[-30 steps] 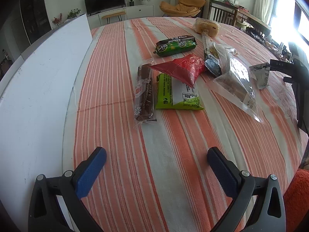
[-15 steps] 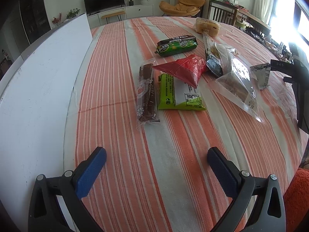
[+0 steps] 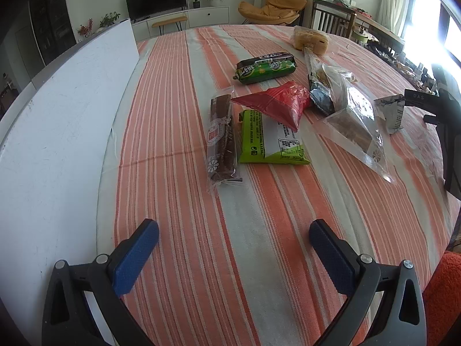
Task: Organize snacks
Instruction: 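Move the left tool toward the brown-wrapped chocolate bar, then lower the open left tool over the brown-wrapped chocolate bar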
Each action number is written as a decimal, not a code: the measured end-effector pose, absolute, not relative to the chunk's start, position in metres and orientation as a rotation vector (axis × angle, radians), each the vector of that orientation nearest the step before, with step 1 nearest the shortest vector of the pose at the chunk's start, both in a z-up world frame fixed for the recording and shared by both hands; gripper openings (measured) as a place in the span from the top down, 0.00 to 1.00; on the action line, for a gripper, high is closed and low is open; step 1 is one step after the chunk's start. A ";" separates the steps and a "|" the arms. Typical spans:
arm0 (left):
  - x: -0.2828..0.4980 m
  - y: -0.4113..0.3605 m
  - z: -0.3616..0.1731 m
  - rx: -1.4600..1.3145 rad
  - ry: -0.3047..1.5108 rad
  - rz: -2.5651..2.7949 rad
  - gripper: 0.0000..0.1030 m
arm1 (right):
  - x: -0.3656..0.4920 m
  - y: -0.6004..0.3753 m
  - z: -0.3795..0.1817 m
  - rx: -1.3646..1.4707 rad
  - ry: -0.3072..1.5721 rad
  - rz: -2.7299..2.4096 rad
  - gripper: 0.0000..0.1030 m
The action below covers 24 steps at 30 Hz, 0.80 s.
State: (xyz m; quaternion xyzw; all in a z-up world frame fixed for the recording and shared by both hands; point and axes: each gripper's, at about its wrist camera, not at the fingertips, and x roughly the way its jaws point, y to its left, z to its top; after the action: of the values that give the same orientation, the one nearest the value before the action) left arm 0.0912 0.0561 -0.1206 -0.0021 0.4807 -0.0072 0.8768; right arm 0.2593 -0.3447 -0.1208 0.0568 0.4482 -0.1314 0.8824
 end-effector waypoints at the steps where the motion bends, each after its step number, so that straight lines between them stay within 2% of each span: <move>1: 0.091 0.057 -0.121 -0.005 1.004 -0.014 0.00 | 0.259 -0.345 -0.121 0.118 0.933 -0.274 0.04; 24: 0.091 0.059 -0.121 -0.008 1.009 -0.006 0.00 | 0.259 -0.345 -0.121 0.118 0.933 -0.274 0.04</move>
State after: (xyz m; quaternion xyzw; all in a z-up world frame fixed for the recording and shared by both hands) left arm 0.0913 0.0594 -0.1210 -0.0040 0.4832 -0.0031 0.8755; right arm 0.2593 -0.3446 -0.1206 0.0569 0.4481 -0.1316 0.8824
